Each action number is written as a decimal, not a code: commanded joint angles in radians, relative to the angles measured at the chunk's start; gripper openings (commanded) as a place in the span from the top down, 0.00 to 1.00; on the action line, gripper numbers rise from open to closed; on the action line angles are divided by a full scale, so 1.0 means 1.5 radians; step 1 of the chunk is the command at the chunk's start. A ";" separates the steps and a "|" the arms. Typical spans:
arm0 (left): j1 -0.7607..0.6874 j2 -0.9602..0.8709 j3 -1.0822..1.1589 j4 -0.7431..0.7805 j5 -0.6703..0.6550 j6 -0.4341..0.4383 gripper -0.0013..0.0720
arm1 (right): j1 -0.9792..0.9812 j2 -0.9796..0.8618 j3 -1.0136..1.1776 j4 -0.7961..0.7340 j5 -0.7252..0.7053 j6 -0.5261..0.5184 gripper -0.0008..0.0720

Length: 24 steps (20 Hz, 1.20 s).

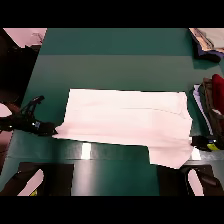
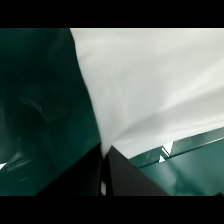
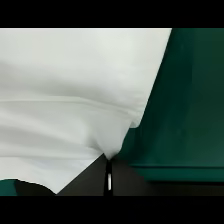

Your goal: Fold the shirts.

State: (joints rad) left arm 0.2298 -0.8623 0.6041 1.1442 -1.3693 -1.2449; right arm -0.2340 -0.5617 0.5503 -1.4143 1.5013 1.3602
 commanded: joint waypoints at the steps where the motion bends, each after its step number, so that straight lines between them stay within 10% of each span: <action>1: 0.001 0.022 -0.008 -0.011 0.004 -0.023 0.95 | 0.020 0.031 0.042 0.045 -0.040 0.001 0.97; 24: 0.000 -0.431 0.352 -0.241 0.231 -0.002 0.95 | 0.162 -0.564 0.505 0.112 -0.172 0.036 0.96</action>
State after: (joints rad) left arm 0.2298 -1.4384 1.0836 0.8433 -1.0534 -1.2652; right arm 0.0132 -1.3567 1.2575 -1.3060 1.2575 1.4094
